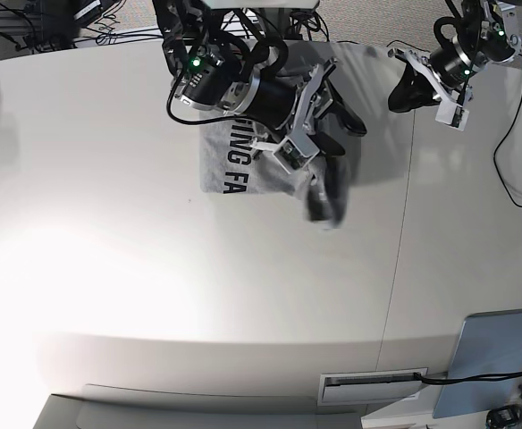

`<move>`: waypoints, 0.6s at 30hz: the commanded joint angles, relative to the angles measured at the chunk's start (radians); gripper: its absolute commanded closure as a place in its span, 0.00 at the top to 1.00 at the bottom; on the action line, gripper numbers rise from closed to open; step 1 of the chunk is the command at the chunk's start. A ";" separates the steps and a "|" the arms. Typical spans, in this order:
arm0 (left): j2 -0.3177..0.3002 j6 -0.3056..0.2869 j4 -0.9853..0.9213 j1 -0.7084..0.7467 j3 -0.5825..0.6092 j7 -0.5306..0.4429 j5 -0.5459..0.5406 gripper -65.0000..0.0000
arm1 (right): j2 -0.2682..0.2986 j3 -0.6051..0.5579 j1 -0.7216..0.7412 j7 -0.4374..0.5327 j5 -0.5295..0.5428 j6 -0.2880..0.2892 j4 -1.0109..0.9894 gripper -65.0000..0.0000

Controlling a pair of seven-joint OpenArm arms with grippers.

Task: Fold the T-shirt properly
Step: 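Carry the folded end with the right gripper over onto the stack, then move the left gripper down to the folded shirt's edge beside the right gripper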

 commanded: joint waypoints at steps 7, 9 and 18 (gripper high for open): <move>-0.011 -0.005 0.015 0.003 -0.005 -0.045 -0.056 0.00 | -0.008 0.114 0.014 0.002 -0.140 -0.074 0.018 0.28; -0.011 -0.005 0.015 0.003 -0.006 -0.045 -0.055 0.00 | -0.007 0.168 0.018 -0.037 -0.169 -0.074 0.026 0.12; -0.011 -0.004 0.015 0.003 -0.006 -0.045 -0.055 0.00 | 0.047 0.344 -0.010 -0.193 -0.208 -0.138 0.059 0.00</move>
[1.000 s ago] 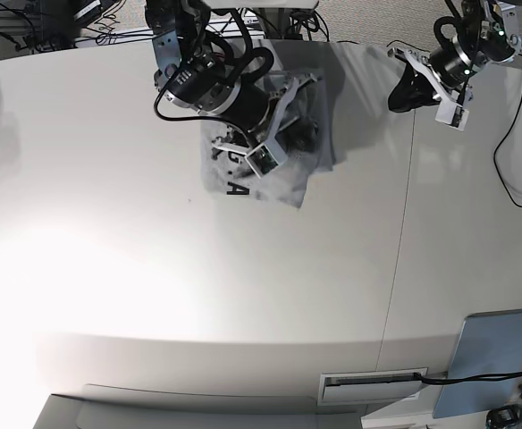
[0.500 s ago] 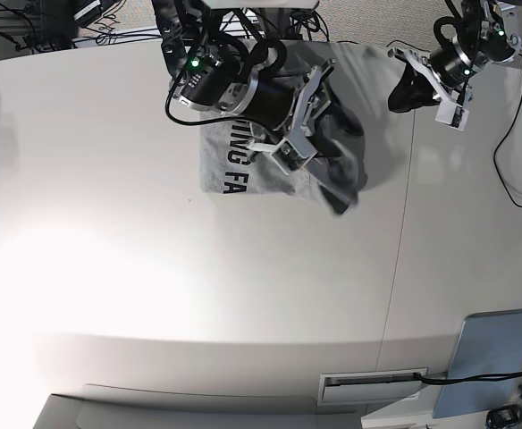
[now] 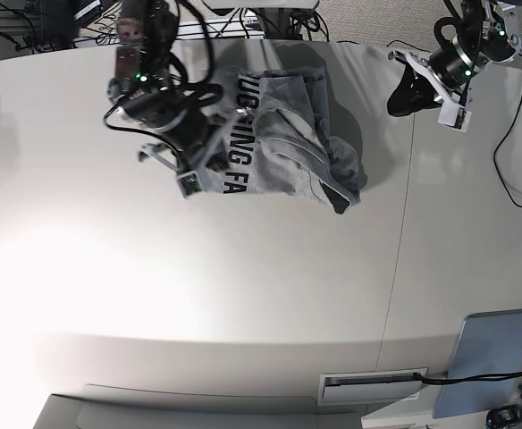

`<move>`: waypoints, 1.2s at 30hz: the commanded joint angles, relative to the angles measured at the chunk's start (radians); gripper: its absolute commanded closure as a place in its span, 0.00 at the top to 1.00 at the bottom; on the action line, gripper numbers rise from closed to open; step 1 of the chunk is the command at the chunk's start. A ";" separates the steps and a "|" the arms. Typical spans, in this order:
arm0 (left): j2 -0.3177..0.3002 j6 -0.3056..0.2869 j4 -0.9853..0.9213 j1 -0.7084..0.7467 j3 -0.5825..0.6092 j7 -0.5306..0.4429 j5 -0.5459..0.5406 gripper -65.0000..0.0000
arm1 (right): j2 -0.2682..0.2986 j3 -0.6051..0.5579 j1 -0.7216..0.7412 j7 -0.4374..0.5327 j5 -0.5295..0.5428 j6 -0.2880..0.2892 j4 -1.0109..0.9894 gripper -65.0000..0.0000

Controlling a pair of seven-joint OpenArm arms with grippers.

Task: Fold the T-shirt properly
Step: 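Move the left gripper down to the folded shirt's edge beside the right gripper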

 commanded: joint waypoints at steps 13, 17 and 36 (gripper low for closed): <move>-0.011 -0.005 0.015 0.003 -0.005 -0.023 -0.019 0.00 | -0.051 -0.367 0.011 0.109 -0.010 -0.056 -0.148 0.00; -0.011 -0.016 0.015 0.003 -0.005 -0.023 -0.026 0.00 | -0.039 -0.482 0.074 0.131 0.001 -0.017 -0.170 0.00; -0.011 -0.062 0.015 -0.088 0.243 0.101 -0.073 0.00 | 0.008 -0.111 0.121 0.135 -0.181 -0.021 -0.171 0.00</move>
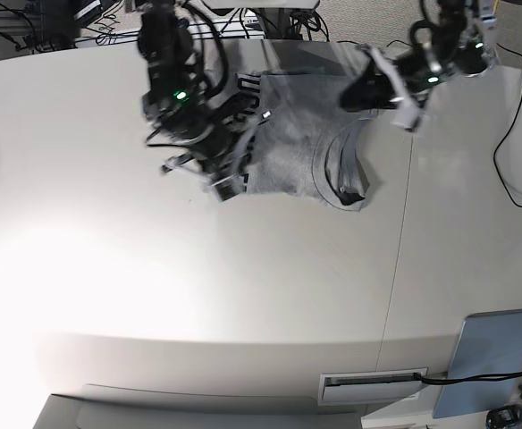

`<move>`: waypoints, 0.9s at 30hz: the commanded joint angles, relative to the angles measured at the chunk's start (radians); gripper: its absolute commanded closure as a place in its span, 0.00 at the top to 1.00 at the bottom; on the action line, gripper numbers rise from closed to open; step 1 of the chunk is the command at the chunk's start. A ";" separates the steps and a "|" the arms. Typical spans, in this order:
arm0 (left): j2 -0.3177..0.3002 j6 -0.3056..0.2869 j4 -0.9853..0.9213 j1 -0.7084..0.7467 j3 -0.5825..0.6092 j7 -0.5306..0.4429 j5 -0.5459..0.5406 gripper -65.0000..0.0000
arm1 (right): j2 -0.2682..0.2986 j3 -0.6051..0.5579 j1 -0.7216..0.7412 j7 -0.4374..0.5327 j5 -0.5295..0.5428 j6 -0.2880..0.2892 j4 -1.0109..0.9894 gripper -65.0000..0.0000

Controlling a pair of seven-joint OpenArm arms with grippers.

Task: Fold the T-shirt properly
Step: 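Move the left gripper down to the folded shirt's edge beside the right gripper, then grasp the folded shirt with both grippers and flip it over, lettering up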

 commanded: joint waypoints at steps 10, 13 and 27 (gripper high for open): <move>-0.008 0.121 -0.047 -0.087 0.228 0.000 0.258 0.00 | 0.058 0.050 0.015 0.052 0.010 0.000 0.016 0.00; -0.011 0.151 -0.102 -0.111 0.233 -0.038 0.336 0.00 | 0.058 0.050 0.005 0.039 0.009 0.001 0.016 0.00; -0.013 0.204 -0.267 -0.296 0.146 -0.236 0.535 0.00 | 0.057 0.049 -0.148 0.009 0.160 0.099 0.017 0.00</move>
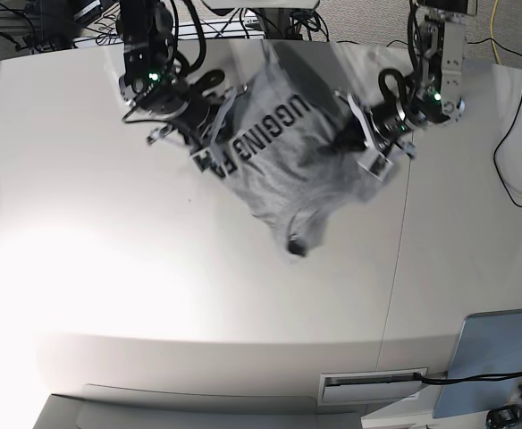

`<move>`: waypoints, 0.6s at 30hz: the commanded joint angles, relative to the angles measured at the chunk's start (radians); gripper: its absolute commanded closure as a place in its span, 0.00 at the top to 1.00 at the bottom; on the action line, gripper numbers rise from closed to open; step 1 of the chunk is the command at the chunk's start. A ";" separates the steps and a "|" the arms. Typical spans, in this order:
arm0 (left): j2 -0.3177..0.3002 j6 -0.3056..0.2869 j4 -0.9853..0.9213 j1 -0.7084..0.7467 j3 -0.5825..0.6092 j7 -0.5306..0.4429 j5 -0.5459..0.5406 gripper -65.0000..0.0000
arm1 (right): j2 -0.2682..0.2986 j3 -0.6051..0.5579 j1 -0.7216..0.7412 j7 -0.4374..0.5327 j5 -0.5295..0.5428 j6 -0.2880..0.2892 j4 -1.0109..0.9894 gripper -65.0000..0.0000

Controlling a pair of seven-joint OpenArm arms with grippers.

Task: Fold the T-shirt properly
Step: 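Grasp the folded shirt with both grippers and flip it over, lettering up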

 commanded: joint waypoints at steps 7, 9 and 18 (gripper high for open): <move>-0.011 0.037 -0.011 -0.108 -0.004 -0.014 0.026 0.00 | 0.000 0.003 -0.040 0.047 0.031 0.016 0.020 0.00; -0.011 0.037 -0.009 -0.119 -0.004 -0.014 0.026 0.00 | 0.000 0.003 -0.040 0.058 0.031 0.014 0.042 0.00; -0.011 0.044 0.077 -0.048 -0.028 -0.014 0.026 0.00 | 0.001 0.003 -0.039 0.096 -0.140 -0.074 0.190 0.00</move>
